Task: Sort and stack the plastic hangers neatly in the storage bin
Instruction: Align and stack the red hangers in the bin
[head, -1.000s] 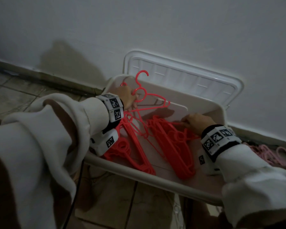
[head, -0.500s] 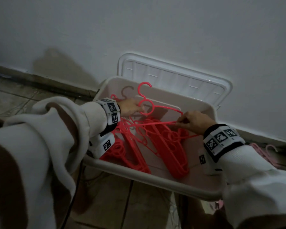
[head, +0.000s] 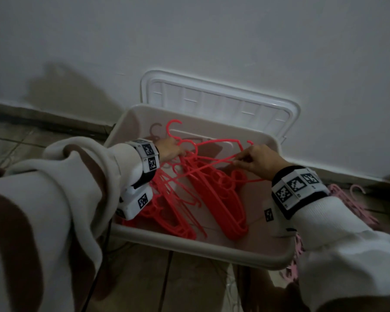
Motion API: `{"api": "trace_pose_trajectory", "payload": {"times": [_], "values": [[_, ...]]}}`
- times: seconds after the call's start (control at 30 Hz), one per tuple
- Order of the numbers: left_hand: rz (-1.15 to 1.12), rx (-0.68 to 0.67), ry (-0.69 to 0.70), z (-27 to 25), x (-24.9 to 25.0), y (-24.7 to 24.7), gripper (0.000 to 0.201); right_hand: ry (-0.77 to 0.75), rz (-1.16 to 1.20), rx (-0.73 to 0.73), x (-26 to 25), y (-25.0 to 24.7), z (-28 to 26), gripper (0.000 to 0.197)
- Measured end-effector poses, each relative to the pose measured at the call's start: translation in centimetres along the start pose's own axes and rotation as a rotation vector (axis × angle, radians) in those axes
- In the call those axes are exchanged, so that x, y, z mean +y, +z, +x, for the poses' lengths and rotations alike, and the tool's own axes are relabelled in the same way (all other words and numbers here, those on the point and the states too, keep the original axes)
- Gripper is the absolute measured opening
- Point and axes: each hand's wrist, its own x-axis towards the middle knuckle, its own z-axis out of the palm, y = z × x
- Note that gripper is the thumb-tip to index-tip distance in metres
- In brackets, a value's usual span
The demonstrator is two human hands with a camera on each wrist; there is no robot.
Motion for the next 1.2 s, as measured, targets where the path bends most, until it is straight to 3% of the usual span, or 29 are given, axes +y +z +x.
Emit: {"api": "trace_pose_trajectory", "payload": {"times": [0.13,0.33,0.47,0.57,0.83,1.03,1.2], "values": [[-0.142,0.009,0.002,0.9,-0.9,-0.2,0.005,0.053,-0.051,-0.020,0.2,0.5,0.3,0.026],[-0.277,0.018,-0.018,1.4,-2.3,-0.4,0.012,0.291,-0.123,0.023,2.0,1.1,-0.1,0.027],[-0.182,0.035,-0.038,1.3,-2.3,-0.4,0.023,0.279,0.003,0.018,3.0,1.1,-0.6,0.026],[-0.163,0.098,0.063,1.9,-2.7,-0.4,0.017,0.268,0.040,0.053,3.1,1.0,-1.0,0.028],[-0.311,0.200,0.282,3.1,-3.4,-0.9,0.028,0.299,0.001,0.329,4.5,1.3,-1.3,0.030],[-0.136,0.309,0.249,3.0,-3.6,-1.2,0.018,0.286,-0.081,0.450,4.3,1.2,-1.3,0.030],[-0.192,0.325,0.272,3.0,-3.7,-1.2,0.038,0.358,-0.079,0.519,4.2,1.4,-1.2,0.030]]}}
